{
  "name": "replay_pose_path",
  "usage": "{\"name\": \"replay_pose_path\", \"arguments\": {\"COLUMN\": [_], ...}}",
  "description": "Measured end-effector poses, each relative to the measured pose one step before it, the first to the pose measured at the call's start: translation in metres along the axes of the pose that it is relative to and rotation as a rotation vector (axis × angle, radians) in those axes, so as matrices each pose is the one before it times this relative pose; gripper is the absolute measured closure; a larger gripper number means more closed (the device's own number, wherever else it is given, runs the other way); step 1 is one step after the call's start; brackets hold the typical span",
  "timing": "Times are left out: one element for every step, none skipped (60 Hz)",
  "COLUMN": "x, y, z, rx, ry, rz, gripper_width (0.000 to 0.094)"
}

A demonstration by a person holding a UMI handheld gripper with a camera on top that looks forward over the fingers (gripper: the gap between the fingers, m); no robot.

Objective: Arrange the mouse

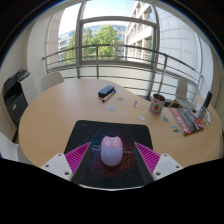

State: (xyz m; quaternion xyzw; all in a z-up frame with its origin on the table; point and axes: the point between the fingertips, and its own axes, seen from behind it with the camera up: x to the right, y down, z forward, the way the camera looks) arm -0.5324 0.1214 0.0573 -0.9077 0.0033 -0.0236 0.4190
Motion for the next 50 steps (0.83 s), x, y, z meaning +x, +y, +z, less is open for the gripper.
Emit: {"name": "replay_pose_path", "arguments": {"x": [0.00033,-0.00084,-0.00067,-0.00086,-0.00074,-0.00085,-0.00067,-0.00047,-0.00005,-0.00025,-0.00036,-0.00048,-0.0004,-0.00011,-0.00141,0.00082,-0.00013,-0.00033,-0.00043,-0.00066,-0.00035,-0.00019,-0.00106,-0.00009,0.00057,-0.00004,-0.0007,-0.00056,-0.00105,-0.00118,-0.00147,-0.0013,-0.00105,-0.00054,-0.00037,-0.0004,-0.00046,-0.00029,-0.00059,-0.00163,-0.00053,-0.00072,-0.00037,-0.00025,-0.00019,-0.00024,0.0001,-0.00096,0.00022,0.00057], "y": [-0.00133,-0.00162,-0.00192,-0.00162,-0.00165,-0.00187,-0.00201,-0.00273,-0.00102,-0.00087,-0.00058,-0.00022,0.00017,0.00069,0.00038,0.00028,0.00078,0.00111,0.00107,0.00127,0.00144,0.00155,0.00382,0.00254,0.00277,0.00275,0.00256,0.00248,0.00272,0.00235,0.00375,0.00306,0.00218,0.00294,0.00279,0.00302,0.00275,0.00229,0.00205,0.00195,0.00083,0.00098,0.00122,0.00124,0.00077,0.00044,0.00054,0.00189,0.00024,0.00029], "z": [-0.00597,-0.00703,-0.00727,-0.00754,-0.00769,-0.00797,-0.0078,-0.0123,-0.00733,-0.00744,-0.00763,-0.00819,-0.008,-0.00788,-0.01104,-0.00672,-0.00723,-0.00715,-0.00704,-0.0067,-0.00665,-0.00673,-0.00955,-0.00649,-0.00655,-0.00582,-0.00582,-0.00541,-0.00537,-0.00531,-0.0054,-0.00436,-0.00482,-0.00389,-0.00393,-0.00325,-0.00319,-0.00312,-0.00334,-0.00313,-0.00243,-0.00194,-0.00198,-0.00182,-0.0011,-0.00086,-0.00092,-0.00213,-0.00098,-0.0004], "rx": [0.00523,0.0067,0.00711,0.00624,0.006,0.00694,0.00712,0.00414,0.00547,0.0056,0.00594,0.00484,0.00392,0.00276,0.00208,0.00332,0.00365,0.00343,0.00361,0.00385,0.00415,0.00375,0.00163,-0.00127,-0.00247,-0.00125,0.00004,0.00146,0.00183,0.00163,0.00002,-0.00058,0.00006,-0.00064,-0.0017,-0.00241,-0.00194,-0.00083,-0.00014,-0.00026,0.0006,-0.00044,-0.00127,-0.00079,0.00069,0.00129,0.00036,0.00158,-0.00047,0.00063], "ry": [0.00377,0.00105,0.00135,0.00183,0.00178,0.00177,0.00207,0.00203,0.00338,0.00322,0.00197,0.00099,0.00165,0.00258,0.00344,0.0026,0.00163,0.00135,0.00082,0.00054,0.0011,0.00281,0.00362,0.00358,0.00318,0.00183,0.00112,-0.00052,-0.00222,-0.00264,-0.00184,-0.00131,-0.00022,0.00104,0.00153,0.00127,0.00009,-0.00056,-0.00107,-0.00054,-0.00079,-0.00056,-0.00044,-0.00019,-0.00083,-0.00076,0.00013,0.00313,0.00131,0.00088], "rz": [-0.0027,-0.0019,-0.0018,-0.0014,-0.0015,-0.0018,-0.002,-0.0008,0.002,0.002,0.0012,0.0002,0.0004,0.0022,0.0037,0.0036,0.003,0.0032,0.0037,0.0033,0.0021,0.0012,-0.0005,-0.001,-0.0022,-0.0017,-0.0003,0.0014,0.0021,0.0024,0.002,0.0026,0.0015,-0.001,-0.0022,-0.001,0.0003,0.0009,0.0019,0.0018,0.0008,-0.0003,-0.0018,-0.0028,-0.0019,-0.0004,0.0004,-0.0005,0.0011,0.0013], "gripper_width": [0.0086,0.0087,0.0088,0.0087,0.0085,0.0083,0.0082,0.0084,0.0085,0.0089,0.009,0.009,0.009,0.009,0.009,0.0091,0.0093,0.0092,0.0091,0.0093,0.0092,0.0093,0.0093,0.0093,0.0091,0.0091,0.0092,0.0093,0.0092,0.0091,0.0093,0.0094,0.0093,0.0097,0.0096,0.0095,0.0096,0.0096,0.0095,0.0094,0.0091,0.0091,0.0093,0.0093,0.0093,0.0093,0.0092,0.0093,0.0095,0.0094]}}
